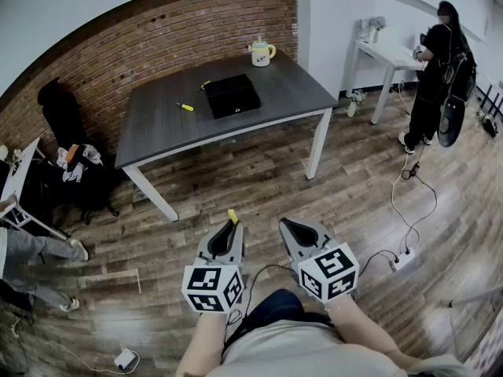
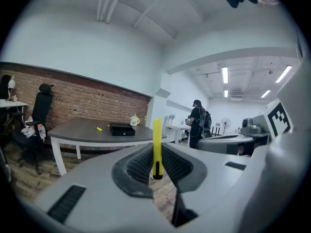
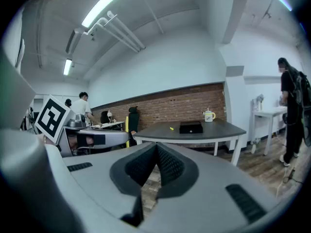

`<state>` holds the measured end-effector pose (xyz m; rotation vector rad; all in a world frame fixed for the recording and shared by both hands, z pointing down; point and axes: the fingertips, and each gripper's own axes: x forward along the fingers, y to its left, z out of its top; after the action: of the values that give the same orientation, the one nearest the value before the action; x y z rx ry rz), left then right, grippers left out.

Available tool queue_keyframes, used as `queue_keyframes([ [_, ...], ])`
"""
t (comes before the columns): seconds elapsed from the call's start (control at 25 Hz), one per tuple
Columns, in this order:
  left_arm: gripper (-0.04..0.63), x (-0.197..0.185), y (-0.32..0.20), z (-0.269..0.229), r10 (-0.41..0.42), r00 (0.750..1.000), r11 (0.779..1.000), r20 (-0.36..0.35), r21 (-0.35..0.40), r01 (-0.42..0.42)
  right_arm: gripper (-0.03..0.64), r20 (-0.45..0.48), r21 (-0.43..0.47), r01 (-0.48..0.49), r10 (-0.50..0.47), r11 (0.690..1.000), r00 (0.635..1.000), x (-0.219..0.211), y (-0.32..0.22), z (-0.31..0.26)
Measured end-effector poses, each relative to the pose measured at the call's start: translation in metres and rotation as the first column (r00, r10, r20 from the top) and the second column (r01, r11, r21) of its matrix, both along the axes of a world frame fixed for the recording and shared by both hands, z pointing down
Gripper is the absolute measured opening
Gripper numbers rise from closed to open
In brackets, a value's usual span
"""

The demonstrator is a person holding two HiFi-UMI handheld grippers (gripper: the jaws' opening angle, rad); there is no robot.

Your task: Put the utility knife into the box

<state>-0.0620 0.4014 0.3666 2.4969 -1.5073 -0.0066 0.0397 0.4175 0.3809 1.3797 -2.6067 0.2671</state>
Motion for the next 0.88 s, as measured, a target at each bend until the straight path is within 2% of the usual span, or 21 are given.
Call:
queue_keyframes([
  [0.44, 0.066, 0.006, 0.01, 0.024, -0.008, 1.0, 0.998, -0.017, -0.058, 0.007, 0.003, -0.018, -0.017, 0.028, -0.028, 0.999, 0.999, 0.002, 0.002, 0.016],
  [0.64, 0.066, 0.012, 0.009, 0.019, -0.003, 1.0, 0.998, -0.017, -0.056, 0.002, 0.003, -0.019, -0.016, 0.034, -0.034, 0.999, 0.999, 0.005, 0.0, 0.013],
  [0.88, 0.066, 0.017, 0.013, 0.019, -0.001, 1.0, 0.998, -0.005, -0.056, 0.001, 0.005, 0.056, 0.005, 0.036, -0.036, 0.999, 0.998, 0.014, 0.003, 0.008],
])
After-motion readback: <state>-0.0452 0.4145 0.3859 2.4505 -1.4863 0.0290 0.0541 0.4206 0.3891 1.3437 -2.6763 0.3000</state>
